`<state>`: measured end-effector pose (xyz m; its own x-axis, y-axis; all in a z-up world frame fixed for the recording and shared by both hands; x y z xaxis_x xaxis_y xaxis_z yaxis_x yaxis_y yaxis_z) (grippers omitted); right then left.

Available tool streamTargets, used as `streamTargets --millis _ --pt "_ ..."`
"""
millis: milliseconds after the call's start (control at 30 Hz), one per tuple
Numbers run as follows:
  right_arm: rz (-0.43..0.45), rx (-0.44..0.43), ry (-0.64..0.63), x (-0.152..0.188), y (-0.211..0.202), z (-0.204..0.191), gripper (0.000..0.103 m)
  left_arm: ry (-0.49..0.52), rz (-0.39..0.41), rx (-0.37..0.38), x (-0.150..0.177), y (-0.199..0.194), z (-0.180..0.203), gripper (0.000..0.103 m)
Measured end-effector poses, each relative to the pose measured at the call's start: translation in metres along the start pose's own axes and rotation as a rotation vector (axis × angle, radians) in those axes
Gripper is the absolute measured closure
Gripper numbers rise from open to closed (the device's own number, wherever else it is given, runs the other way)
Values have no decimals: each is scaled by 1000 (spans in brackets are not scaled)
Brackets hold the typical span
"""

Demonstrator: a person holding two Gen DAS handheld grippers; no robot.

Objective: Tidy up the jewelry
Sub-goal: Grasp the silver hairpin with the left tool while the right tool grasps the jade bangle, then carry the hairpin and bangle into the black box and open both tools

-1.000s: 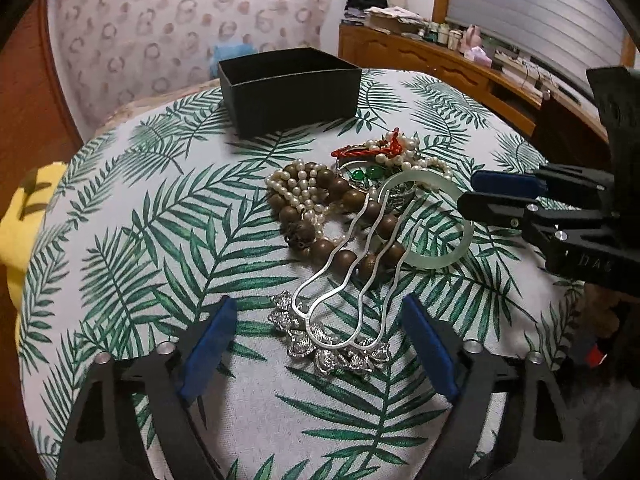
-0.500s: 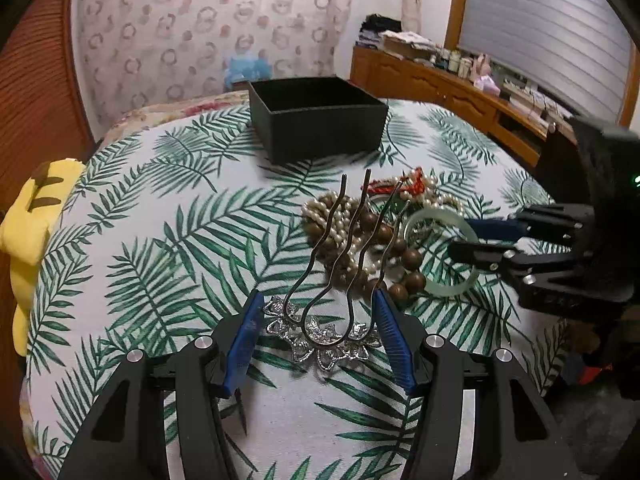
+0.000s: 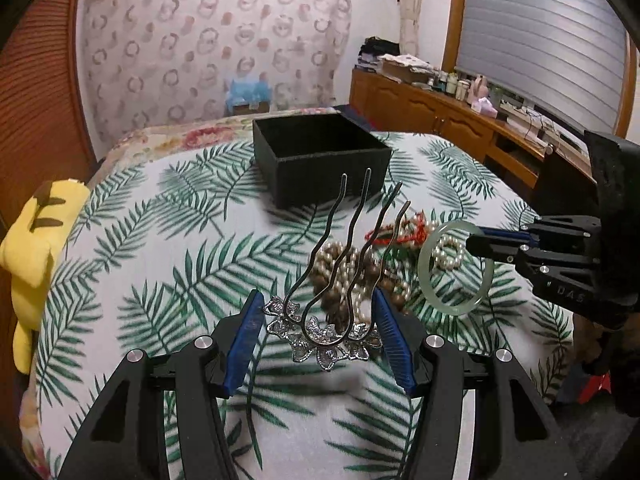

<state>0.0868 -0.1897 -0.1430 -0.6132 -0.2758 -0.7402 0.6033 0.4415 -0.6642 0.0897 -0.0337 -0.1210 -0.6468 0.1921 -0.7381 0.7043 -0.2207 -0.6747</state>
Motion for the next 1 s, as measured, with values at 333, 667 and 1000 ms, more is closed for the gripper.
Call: streamTargets --millis 333,667,1000 --pt "107 57 -43 -41 -11 22 94 34 47 3 -46 14 5 49" --pt "197 86 -47 -87 -10 49 94 28 59 -18 -98 43 -2 49" --pt "206 112 -39 -108 5 71 93 22 32 -51 -138 87 -3 49"
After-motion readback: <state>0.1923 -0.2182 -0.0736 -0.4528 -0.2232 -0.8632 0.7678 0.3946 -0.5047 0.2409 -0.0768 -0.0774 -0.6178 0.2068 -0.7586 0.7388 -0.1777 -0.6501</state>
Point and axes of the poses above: each gripper's, at about its wrist camera, not at the fingertips, and y roughly the way its jaws point, z to its right, x to its underside, the point moved 5 cm from there along y, roughly the way its jaws point, and after that the axes turned 5 degrees about -x, right-handed, at the moved point
